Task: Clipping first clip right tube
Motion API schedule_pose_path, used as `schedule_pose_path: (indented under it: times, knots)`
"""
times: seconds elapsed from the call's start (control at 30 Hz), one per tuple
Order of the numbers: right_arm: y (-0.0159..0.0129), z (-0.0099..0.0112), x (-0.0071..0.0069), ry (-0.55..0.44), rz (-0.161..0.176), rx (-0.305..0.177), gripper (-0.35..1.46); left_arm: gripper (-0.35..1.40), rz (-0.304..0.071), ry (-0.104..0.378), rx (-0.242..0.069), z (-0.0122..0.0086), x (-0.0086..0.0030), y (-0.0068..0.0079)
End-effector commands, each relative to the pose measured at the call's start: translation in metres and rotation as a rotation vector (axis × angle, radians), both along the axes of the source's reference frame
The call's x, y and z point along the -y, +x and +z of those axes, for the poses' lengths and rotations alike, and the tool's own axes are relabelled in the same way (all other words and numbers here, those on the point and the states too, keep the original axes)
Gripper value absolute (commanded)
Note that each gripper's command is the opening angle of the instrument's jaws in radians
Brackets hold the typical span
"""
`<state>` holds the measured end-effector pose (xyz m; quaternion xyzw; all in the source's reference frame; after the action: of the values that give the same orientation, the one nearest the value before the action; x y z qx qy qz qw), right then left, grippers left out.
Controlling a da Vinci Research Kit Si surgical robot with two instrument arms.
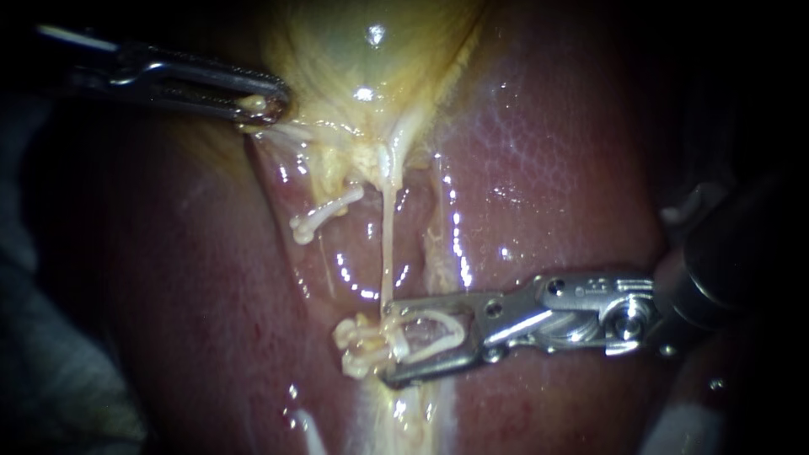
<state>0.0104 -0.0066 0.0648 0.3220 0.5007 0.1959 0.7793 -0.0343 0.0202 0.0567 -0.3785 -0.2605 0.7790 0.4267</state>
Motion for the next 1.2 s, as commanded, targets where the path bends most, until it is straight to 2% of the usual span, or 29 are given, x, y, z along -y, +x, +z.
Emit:
schedule_pose_path:
  times: [0.03,0.37,0.63,0.93,1.2]
  knots:
    - [0.0,-0.0003,-0.0001,0.002,-0.004,-0.002,0.5,-0.35,0.0,0.0,0.0,-0.0001,0.0,0.0]
    - [-0.0014,-0.0039,-0.0013,0.039,-0.008,-0.015,0.5,-0.35,0.0,0.0,0.0,-0.0001,0.0,0.0]
    - [-0.0029,-0.0052,-0.0019,0.093,0.002,-0.029,0.5,-0.35,0.0,0.0,0.0,-0.0001,0.0,0.0]
    - [-0.0035,-0.0038,-0.0025,0.126,0.011,-0.016,0.5,-0.35,0.0,0.0,0.0,-0.0001,0.0,0.0001]
    - [-0.0043,-0.0013,-0.0028,0.185,0.028,0.01,0.5,-0.35,0.0,0.0,0.0,-0.0001,0.0,0.0001]
